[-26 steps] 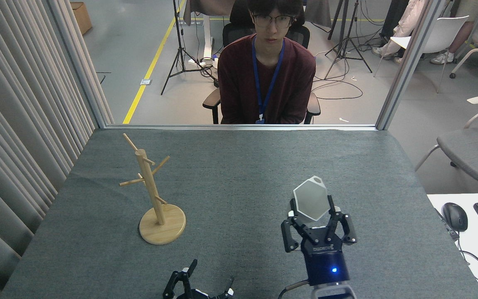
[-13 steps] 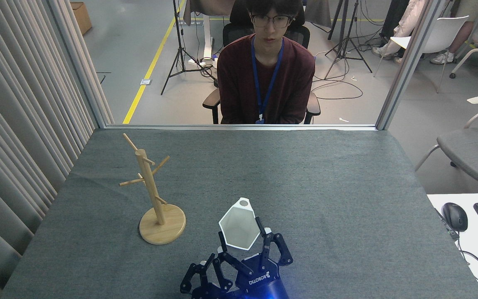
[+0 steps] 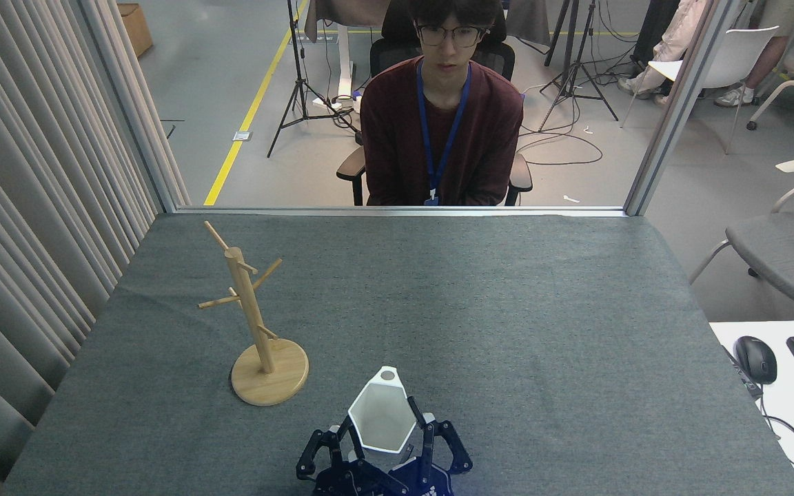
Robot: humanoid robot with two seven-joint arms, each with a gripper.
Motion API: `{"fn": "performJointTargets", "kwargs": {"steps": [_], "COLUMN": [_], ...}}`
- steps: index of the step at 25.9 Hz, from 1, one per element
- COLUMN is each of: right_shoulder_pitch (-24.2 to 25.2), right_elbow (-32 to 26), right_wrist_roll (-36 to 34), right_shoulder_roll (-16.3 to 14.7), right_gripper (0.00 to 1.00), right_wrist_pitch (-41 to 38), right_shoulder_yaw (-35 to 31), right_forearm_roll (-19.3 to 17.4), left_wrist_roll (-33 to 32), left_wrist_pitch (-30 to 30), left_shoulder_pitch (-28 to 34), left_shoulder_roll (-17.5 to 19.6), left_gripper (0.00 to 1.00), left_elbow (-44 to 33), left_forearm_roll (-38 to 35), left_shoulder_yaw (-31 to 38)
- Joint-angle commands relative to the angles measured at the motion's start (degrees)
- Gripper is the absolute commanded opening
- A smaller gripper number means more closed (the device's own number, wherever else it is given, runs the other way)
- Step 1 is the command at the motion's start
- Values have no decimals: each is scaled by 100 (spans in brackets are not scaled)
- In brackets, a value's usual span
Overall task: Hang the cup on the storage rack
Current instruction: 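Lift the white cup with the right gripper and carry it toward the stand, then pass the white cup from the right gripper to the left gripper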
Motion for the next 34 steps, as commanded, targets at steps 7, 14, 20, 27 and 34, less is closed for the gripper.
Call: {"fn": "performJointTargets", "kwargs": {"steps": [7,14,20,27,34], "right_shoulder_pitch": [97,88,79,149,97], "right_elbow": [128,128,119,-320,-1164], "right_wrist_roll": [-20,-20,-29,-231,-372], "right_shoulder_roll": [-27,-35,-35,-44,-9], "right_gripper": [55,56,99,99,99], "right_wrist_pitch": [6,6,50,-12,-21], "right_shoulder_yaw": [208,181,102,199,269], "right_forearm_roll": [204,204,160,151,19], "left_wrist_roll": [-15,-24,-24,-24,-24], "left_wrist_pitch": [-87,-87,-87,-87,-79], "left_shoulder_pitch": [-43,-43,-34,-25,-17], "left_shoulder_roll": [70,105,105,105,105], "left_gripper": [87,32,33,33,33], "left_elbow": [-308,-325,-352,-360,-343], "left_forearm_roll": [220,202,202,185,176], "left_shoulder_yaw": [1,-8,-8,-8,-8]}}
